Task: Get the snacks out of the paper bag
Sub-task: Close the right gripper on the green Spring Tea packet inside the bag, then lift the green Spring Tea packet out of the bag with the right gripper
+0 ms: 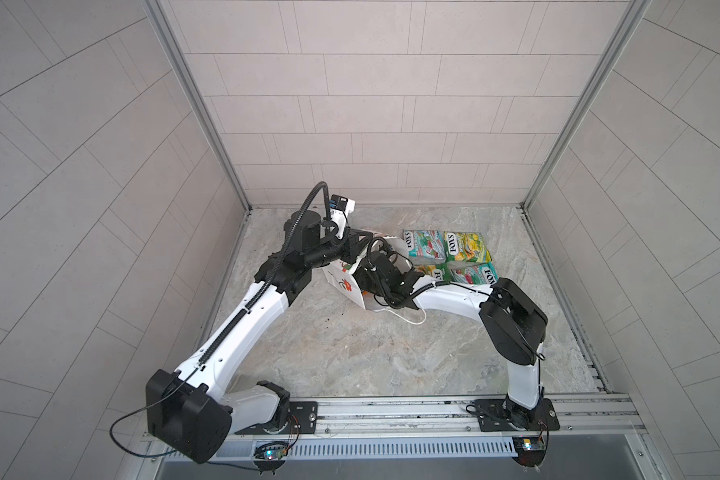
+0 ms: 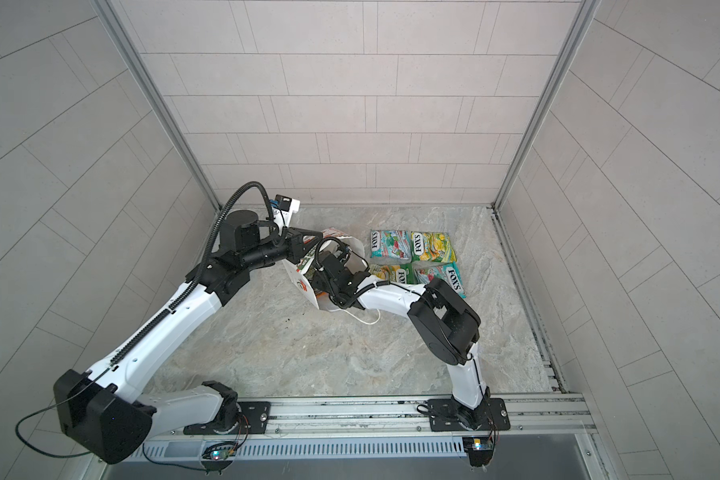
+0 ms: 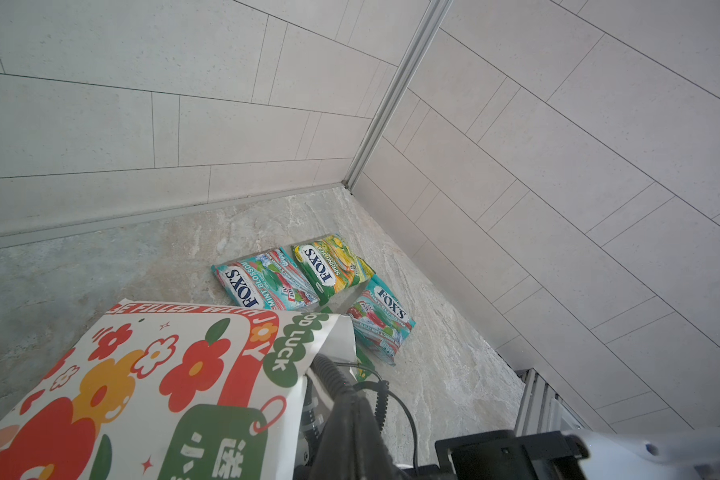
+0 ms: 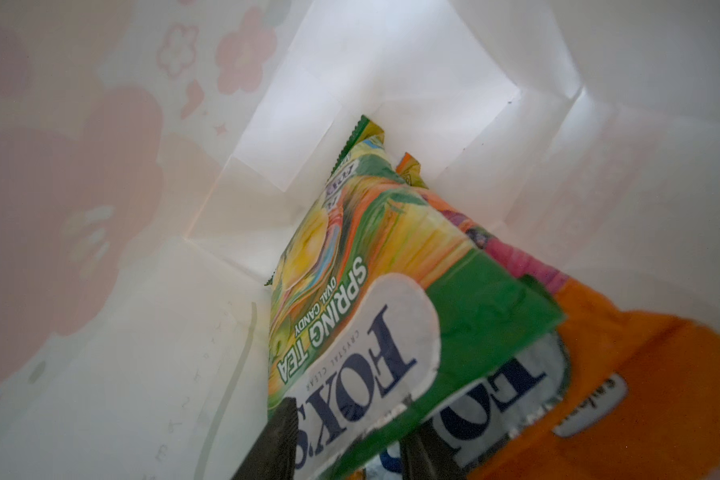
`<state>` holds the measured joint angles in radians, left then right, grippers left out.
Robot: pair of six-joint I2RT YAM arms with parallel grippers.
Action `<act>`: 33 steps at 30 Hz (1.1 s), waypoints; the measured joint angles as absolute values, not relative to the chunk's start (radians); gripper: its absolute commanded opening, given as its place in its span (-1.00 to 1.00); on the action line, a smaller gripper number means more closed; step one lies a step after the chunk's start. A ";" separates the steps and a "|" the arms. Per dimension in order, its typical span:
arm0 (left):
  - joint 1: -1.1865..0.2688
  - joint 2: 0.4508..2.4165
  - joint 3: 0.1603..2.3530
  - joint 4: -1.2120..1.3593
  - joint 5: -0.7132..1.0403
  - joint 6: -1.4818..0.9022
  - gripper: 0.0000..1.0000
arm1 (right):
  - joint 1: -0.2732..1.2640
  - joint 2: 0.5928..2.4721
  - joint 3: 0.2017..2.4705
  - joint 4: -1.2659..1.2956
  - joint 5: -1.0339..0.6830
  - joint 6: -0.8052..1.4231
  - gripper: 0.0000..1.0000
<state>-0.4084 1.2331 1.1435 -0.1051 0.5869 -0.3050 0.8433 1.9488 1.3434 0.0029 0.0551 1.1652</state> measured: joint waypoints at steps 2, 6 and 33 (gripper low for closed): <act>-0.408 1.233 1.143 -0.104 0.585 -0.301 -1.00 | 0.843 1.958 1.349 0.003 0.055 1.166 -0.27; -0.411 1.230 1.139 -0.105 0.580 -0.295 -1.00 | 0.841 1.972 1.354 -0.002 0.055 1.164 -0.62; -0.413 1.217 1.137 -0.188 0.416 -0.253 -1.00 | 0.838 1.756 1.216 -0.013 0.032 0.956 -1.00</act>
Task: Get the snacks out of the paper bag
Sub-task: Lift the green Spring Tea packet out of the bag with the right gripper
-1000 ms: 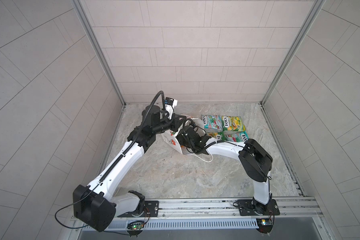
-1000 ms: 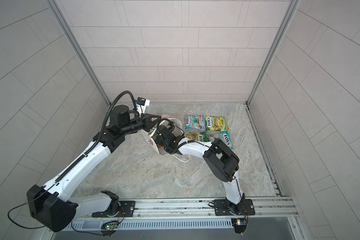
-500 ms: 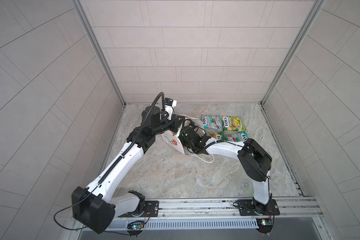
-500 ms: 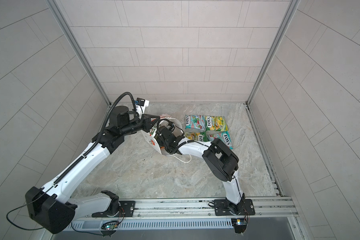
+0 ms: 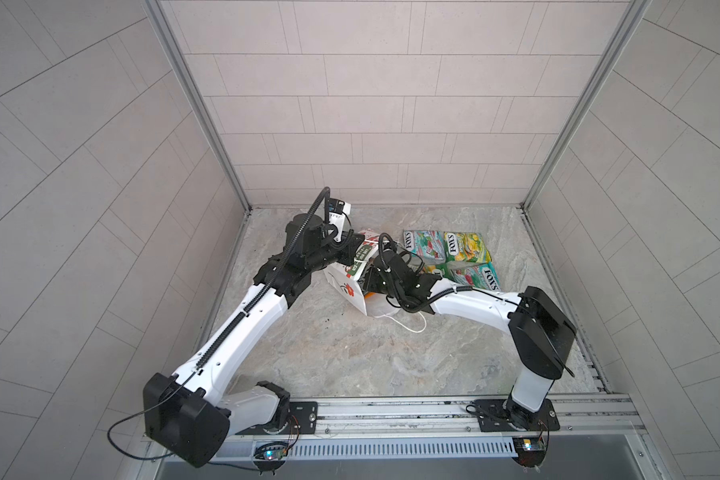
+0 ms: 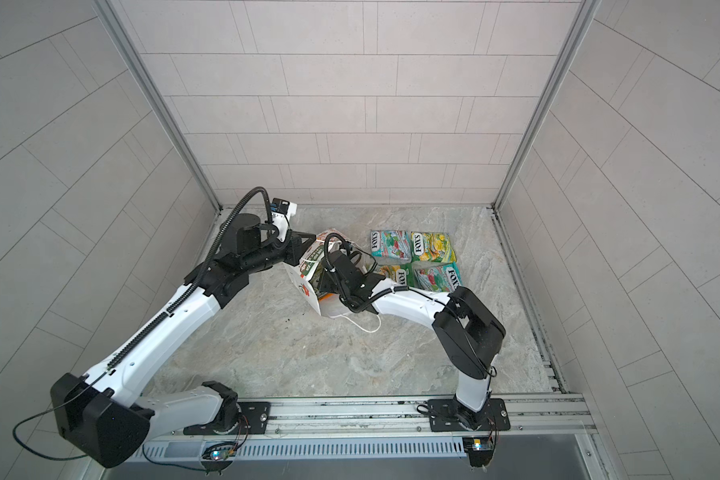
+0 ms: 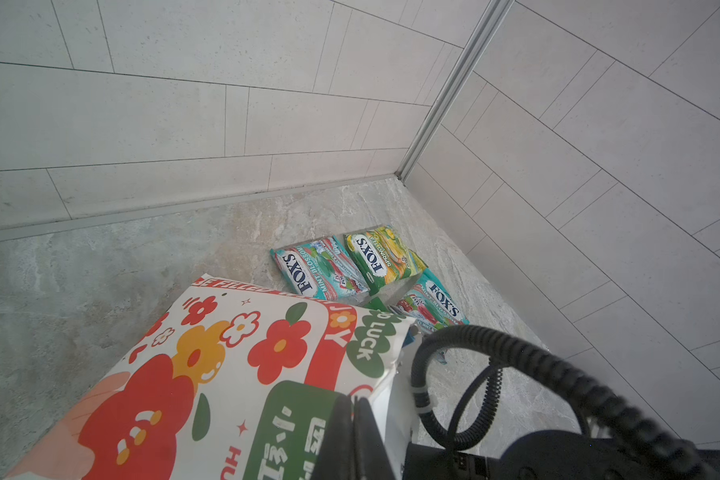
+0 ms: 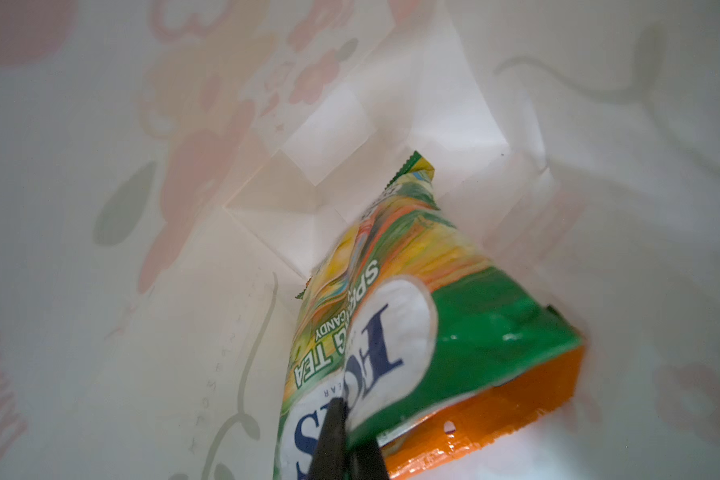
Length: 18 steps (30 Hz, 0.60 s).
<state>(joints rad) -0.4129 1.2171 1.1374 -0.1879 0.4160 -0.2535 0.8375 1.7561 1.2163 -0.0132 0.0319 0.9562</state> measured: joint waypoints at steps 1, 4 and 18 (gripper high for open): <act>-0.413 1.217 1.137 -0.188 0.414 -0.253 -1.00 | 0.838 1.742 1.209 -0.016 0.030 0.947 -1.00; -0.413 1.217 1.137 -0.189 0.408 -0.253 -1.00 | 0.838 1.696 1.186 -0.029 0.023 0.916 -1.00; -0.413 1.217 1.137 -0.192 0.395 -0.253 -1.00 | 0.837 1.485 1.151 -0.142 -0.055 0.731 -1.00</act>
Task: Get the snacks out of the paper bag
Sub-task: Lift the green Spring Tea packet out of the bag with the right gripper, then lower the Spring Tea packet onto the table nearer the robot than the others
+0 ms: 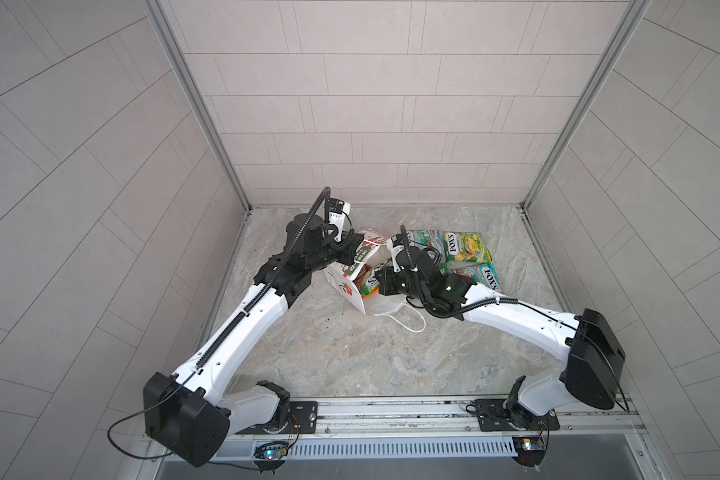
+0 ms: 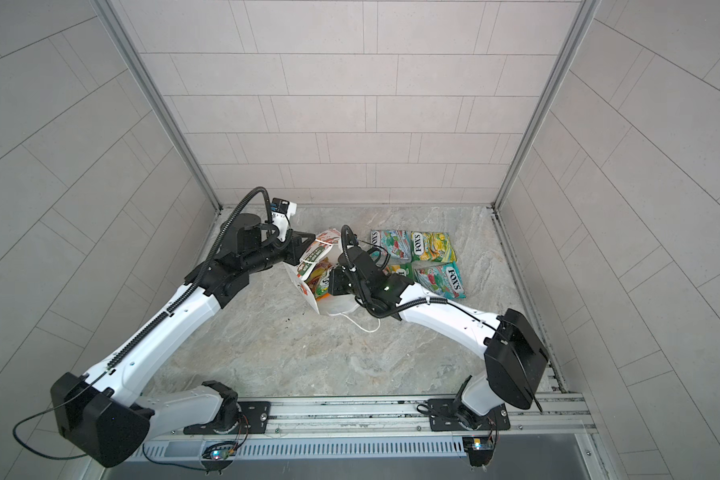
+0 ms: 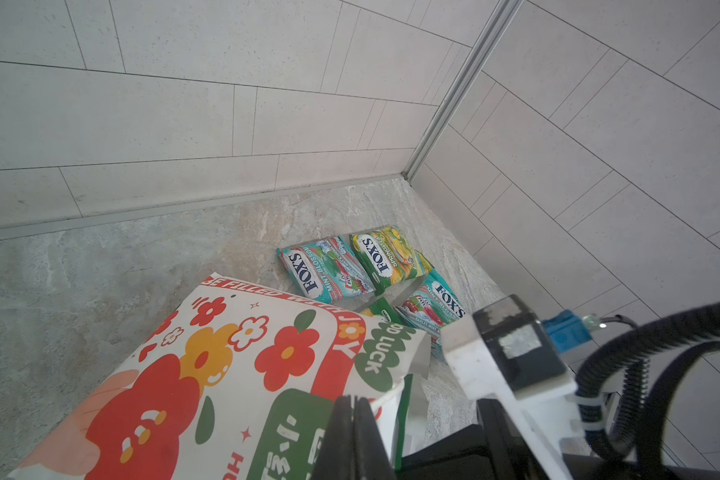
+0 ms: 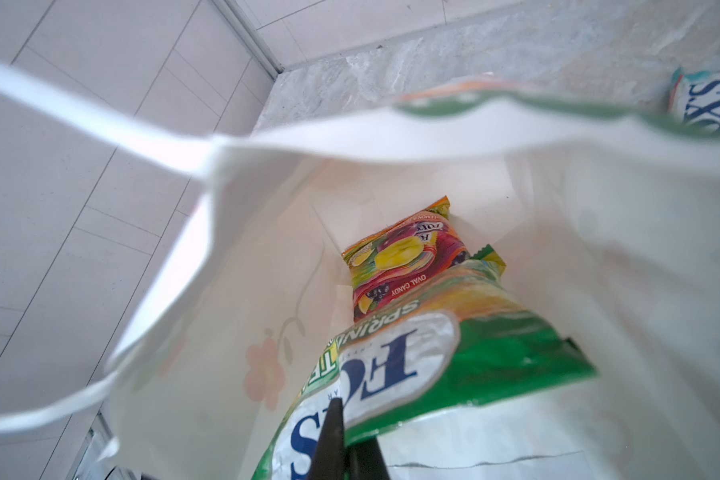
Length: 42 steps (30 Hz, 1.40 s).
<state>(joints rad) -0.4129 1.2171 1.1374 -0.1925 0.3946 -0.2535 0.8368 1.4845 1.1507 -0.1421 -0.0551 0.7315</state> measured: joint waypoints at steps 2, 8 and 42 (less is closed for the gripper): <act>-0.413 1.217 1.137 -0.192 0.395 -0.253 -1.00 | 0.837 1.455 1.152 -0.173 -0.072 0.703 -1.00; -0.413 1.217 1.137 -0.193 0.394 -0.253 -1.00 | 0.837 1.400 1.177 -0.295 -0.115 0.620 -1.00; -0.413 1.217 1.137 -0.201 0.377 -0.235 -1.00 | 0.505 0.955 1.221 -0.904 -0.029 0.279 -1.00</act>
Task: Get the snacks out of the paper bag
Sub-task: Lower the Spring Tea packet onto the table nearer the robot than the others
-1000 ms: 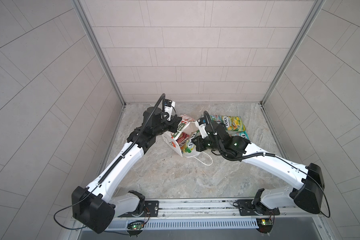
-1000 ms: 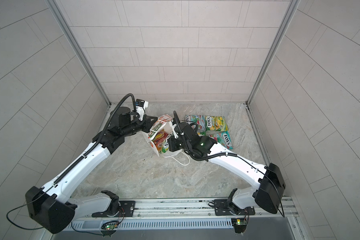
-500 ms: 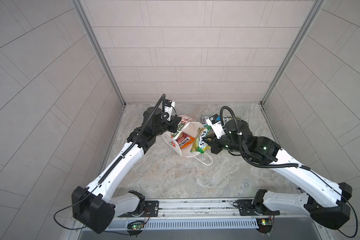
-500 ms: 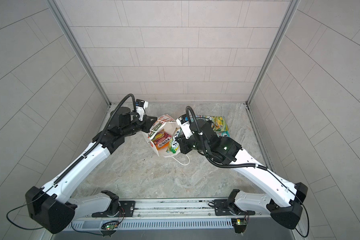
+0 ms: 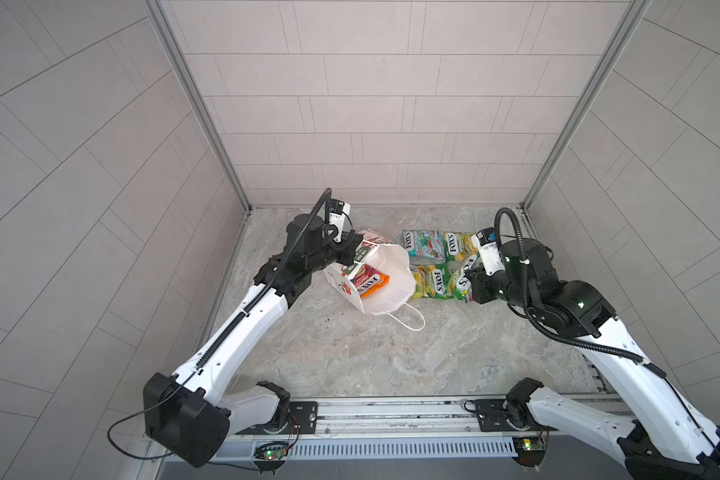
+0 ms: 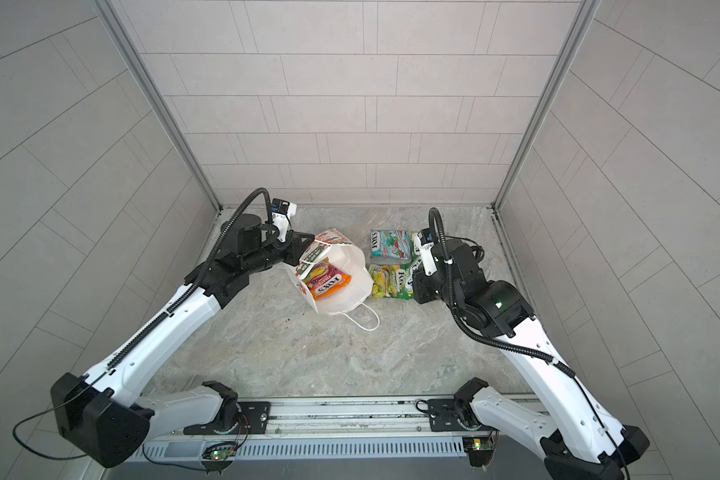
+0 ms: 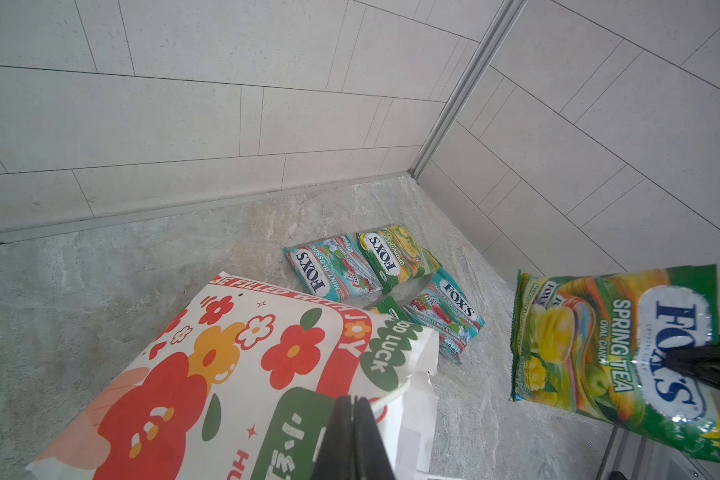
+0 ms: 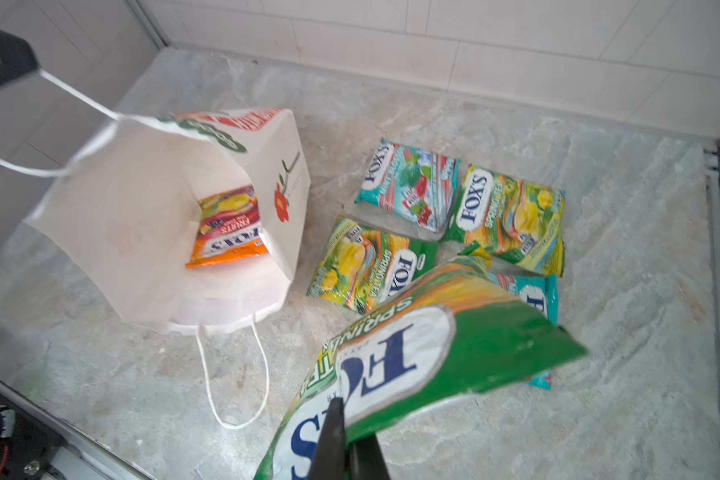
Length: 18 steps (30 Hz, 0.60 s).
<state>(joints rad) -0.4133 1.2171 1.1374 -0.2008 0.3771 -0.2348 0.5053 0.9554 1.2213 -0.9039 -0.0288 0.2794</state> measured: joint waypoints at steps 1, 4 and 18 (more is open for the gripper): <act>-0.413 1.217 1.137 -0.201 0.377 -0.235 -1.00 | 0.497 0.949 1.195 -0.913 -0.029 0.276 -1.00; -0.415 1.217 1.137 -0.201 0.377 -0.235 -1.00 | 0.490 0.937 1.120 -0.928 -0.039 0.272 -1.00; -0.424 1.217 1.137 -0.201 0.379 -0.234 -1.00 | 0.498 0.936 0.772 -0.664 -0.319 0.347 -1.00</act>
